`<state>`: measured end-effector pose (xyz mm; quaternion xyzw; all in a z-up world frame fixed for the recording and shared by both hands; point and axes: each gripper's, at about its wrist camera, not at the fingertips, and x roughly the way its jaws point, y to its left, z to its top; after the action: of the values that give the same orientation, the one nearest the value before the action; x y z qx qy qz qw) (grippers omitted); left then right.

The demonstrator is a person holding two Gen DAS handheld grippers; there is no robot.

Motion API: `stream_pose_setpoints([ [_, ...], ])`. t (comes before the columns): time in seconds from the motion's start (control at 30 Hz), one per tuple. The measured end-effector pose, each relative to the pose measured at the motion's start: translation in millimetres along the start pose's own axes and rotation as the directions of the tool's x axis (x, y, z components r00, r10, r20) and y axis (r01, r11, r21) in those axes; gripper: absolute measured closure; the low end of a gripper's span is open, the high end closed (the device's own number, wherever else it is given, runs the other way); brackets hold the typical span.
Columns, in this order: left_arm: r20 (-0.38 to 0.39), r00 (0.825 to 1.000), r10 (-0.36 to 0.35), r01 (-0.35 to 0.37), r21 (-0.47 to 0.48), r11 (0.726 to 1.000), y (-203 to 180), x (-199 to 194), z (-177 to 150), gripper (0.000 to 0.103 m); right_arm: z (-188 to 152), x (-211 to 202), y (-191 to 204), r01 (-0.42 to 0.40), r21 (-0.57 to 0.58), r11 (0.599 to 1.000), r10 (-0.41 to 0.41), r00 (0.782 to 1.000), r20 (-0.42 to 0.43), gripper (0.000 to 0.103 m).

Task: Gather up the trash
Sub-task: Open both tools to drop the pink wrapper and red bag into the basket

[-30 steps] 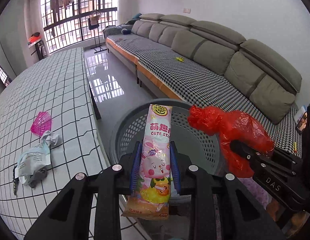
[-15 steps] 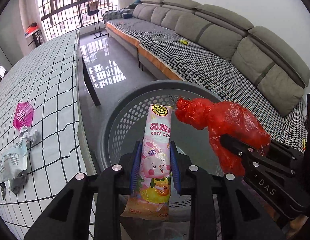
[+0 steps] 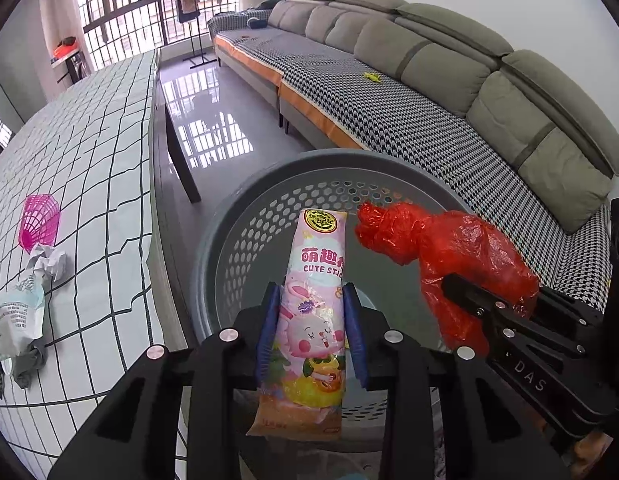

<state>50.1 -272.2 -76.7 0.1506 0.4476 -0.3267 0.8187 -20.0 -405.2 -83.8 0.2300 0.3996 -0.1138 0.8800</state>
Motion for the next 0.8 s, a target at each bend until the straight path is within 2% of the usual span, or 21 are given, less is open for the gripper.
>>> stream_pose_setpoints([
  [0.2,0.008,1.000,0.012,-0.012,0.001,1.000,-0.9,-1.0,0.2,0.070,-0.9,2.3,-5.9,-0.003,0.009,1.000,0.003,1.000,-0.002,0.079],
  [0.3,0.008,1.000,0.006,-0.006,-0.005,1.000,0.0,-0.3,0.3,0.068,-0.9,-1.1,-6.1,-0.005,0.015,1.000,0.004,1.000,0.017,0.069],
  [0.37,0.002,1.000,0.004,-0.004,-0.008,1.000,0.2,0.8,-0.1,0.065,-1.1,-3.8,-6.3,-0.009,0.018,1.000,0.008,0.999,0.034,0.057],
  [0.4,-0.001,1.000,0.002,-0.002,-0.010,1.000,0.4,1.2,-0.2,0.063,-1.0,-4.9,-7.0,-0.012,0.020,1.000,0.011,0.999,0.040,0.056],
  [0.57,0.010,1.000,0.008,-0.008,-0.017,1.000,1.7,-0.6,0.8,0.045,-0.8,-6.3,-8.2,-0.015,0.024,1.000,0.014,0.999,0.041,0.055],
  [0.8,0.013,1.000,0.011,-0.011,-0.019,1.000,2.6,-0.4,1.0,0.042,-0.9,-6.6,-7.3,-0.013,0.028,1.000,0.012,0.999,0.043,0.055],
])
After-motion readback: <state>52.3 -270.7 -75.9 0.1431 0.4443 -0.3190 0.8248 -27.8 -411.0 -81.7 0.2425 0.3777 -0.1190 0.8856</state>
